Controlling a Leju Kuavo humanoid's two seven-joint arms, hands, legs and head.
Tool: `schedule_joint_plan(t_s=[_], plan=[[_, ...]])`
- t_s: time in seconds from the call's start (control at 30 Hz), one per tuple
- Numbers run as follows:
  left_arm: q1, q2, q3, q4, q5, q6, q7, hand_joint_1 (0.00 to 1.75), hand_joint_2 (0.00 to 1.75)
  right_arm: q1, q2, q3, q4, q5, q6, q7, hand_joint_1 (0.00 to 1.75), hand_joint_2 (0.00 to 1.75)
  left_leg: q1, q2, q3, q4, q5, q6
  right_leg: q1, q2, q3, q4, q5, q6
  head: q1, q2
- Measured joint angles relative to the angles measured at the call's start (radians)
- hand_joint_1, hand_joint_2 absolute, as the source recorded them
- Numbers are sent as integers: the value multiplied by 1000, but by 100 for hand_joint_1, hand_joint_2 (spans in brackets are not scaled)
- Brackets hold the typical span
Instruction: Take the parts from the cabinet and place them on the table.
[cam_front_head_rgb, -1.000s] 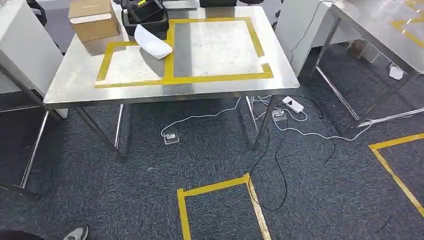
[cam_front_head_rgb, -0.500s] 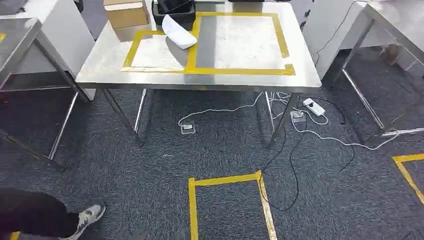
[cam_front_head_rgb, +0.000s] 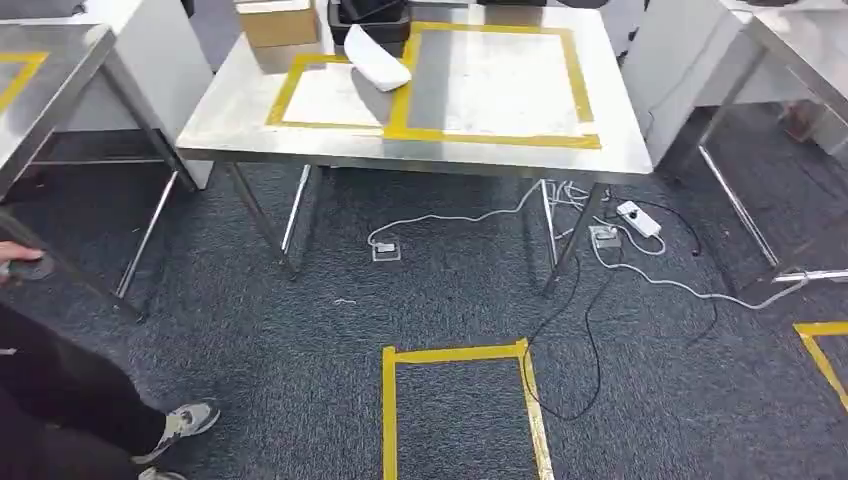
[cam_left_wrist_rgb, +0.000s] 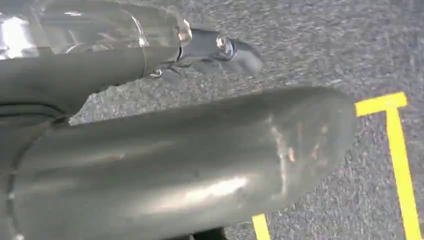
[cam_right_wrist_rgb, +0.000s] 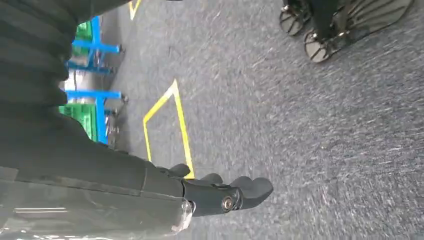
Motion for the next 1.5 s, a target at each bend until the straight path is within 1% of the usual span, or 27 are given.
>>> schedule_joint_plan(t_s=[0.03,0.07,0.13,0.23,0.3,0.37,0.4,0.43,0.53,0.57,0.6,0.63,0.7,0.77,0.87,0.9,0.93,0.97,1.1,1.13,1.2,1.27,1.33,1.4,1.43,1.47,1.5], plan=[[5,1,0,0,0,0,12,0,0,1,0,0,0,0,0,-2,0,175,3,-14,-2,-5,9,3,1,-12,2,0,0,4,0,0],[11,2,0,0,1,-3,16,0,0,2,0,2,0,-5,3,-6,0,175,10,-30,-3,-8,20,4,-2,21,-4,13,-15,16,-8,0],[10,6,0,1,2,-6,13,0,0,7,0,6,0,-7,7,-13,0,175,13,-65,-20,-8,35,16,-9,86,-78,174,-122,32,1,0],[19,6,1,1,2,-8,9,0,0,11,-3,8,1,-5,7,-20,0,175,13,-117,-37,-7,48,18,-11,93,-175,395,-201,37,25,0],[28,7,0,1,2,-4,7,0,0,8,-3,9,1,-5,13,-36,0,175,13,-147,-36,-6,53,15,-11,97,-128,307,-133,32,37,0],[25,8,1,1,8,-2,-11,0,0,3,-2,9,1,-6,18,-41,0,175,13,-174,-33,-6,55,11,-11,131,-23,91,-34,23,48,0],[23,8,1,1,9,-2,-17,0,0,1,-2,10,1,-6,18,-41,0,175,12,-183,-34,-5,56,6,-12,173,6,26,-20,20,54,0],[19,8,1,1,9,0,-18,0,0,1,-2,11,0,-6,19,-39,0,175,6,-195,-42,4,53,2,-13,178,17,-20,-9,17,62,0],[22,12,4,1,17,6,-25,0,0,-10,3,16,0,-6,24,-30,0,175,6,-216,-54,5,54,-8,-14,153,15,-16,-10,2,54,0],[23,16,6,1,18,6,-27,0,0,-11,10,19,1,-6,24,-31,0,175,4,-187,-56,18,44,-12,-18,139,16,-20,-5,-3,55,0],[22,16,6,1,19,5,-28,0,0,-9,8,22,1,-7,24,-34,0,175,1,-117,-79,64,5,-22,-19,135,16,-21,-3,-8,52,0],[19,14,6,1,18,0,-29,0,0,-6,8,25,1,-7,24,-42,0,175,8,-89,-125,154,-50,-31,-19,125,14,-22,-2,-10,39,0],[16,11,6,0,18,-8,-30,0,0,0,7,26,1,-8,24,-59,0,175,21,-79,-223,359,-136,-43,-20,106,11,-22,-2,-10,29,0],[19,8,6,1,18,-8,-30,0,0,2,5,26,1,-8,24,-65,0,175,28,-79,-251,412,-139,-47,-20,95,11,-22,-3,-10,21,0],[19,6,6,1,17,-8,-30,0,0,1,5,29,1,-9,24,-71,0,175,29,-68,-171,248,-42,-40,-19,81,16,-22,-5,-7,11,0],[18,6,6,1,16,-8,-30,0,0,-1,5,32,0,-10,24,-72,0,175,22,-38,-110,134,6,-31,-19,75,19,-23,-6,-6,9,0],[14,6,6,1,11,-8,-30,0,0,0,5,32,0,-11,21,-73,0,175,13,32,-62,51,28,-18,-19,71,25,-25,-7,-5,6,0],[6,5,6,1,5,-8,-30,0,0,4,5,33,0,-15,19,-74,0,175,5,43,-43,9,33,-11,-13,66,24,-22,-12,5,-2,0],[4,2,6,0,2,-8,-25,0,0,5,-3,34,1,-12,31,-81,0,175,15,-25,-40,-11,50,4,-12,28,32,-29,-18,25,-3,0],[4,1,6,0,3,-8,-27,0,0,5,-2,37,1,-6,39,-81,0,175,17,-42,-40,-17,57,7,-14,64,22,4,-47,33,0,0],[0,0,6,0,3,-8,-38,0,0,11,-4,43,1,4,46,-80,0,175,19,-75,-46,-18,64,16,-15,90,-64,197,-154,38,13,0],[4,0,6,0,5,-8,-45,0,0,14,-4,54,1,10,51,-73,0,175,20,-108,-47,-18,66,17,-15,94,-144,366,-211,40,28,0],[8,2,6,0,8,-8,-47,0,0,14,-1,59,2,10,54,-66,0,175,21,-142,-41,-17,66,15,-16,95,-135,336,-162,39,40,0],[8,3,6,0,13,-8,-54,0,0,12,4,62,2,1,54,-62,0,175,23,-172,-32,-17,63,9,-21,114,-48,132,-50,38,52,0],[8,4,7,0,16,-8,-59,0,0,10,5,65,2,-5,54,-61,0,175,24,-184,-30,-16,62,4,-25,148,-7,42,-14,38,59,0],[7,5,7,0,18,-8,-62,0,0,11,8,66,2,-9,54,-60,0,175,18,-196,-34,-9,57,-3,-29,178,5,-10,-5,40,65,0],[7,5,7,0,20,-8,-64,0,0,6,10,67,2,-8,54,-60,0,175,16,-206,-37,-4,51,-9,-31,175,9,-25,0,30,66,0]])
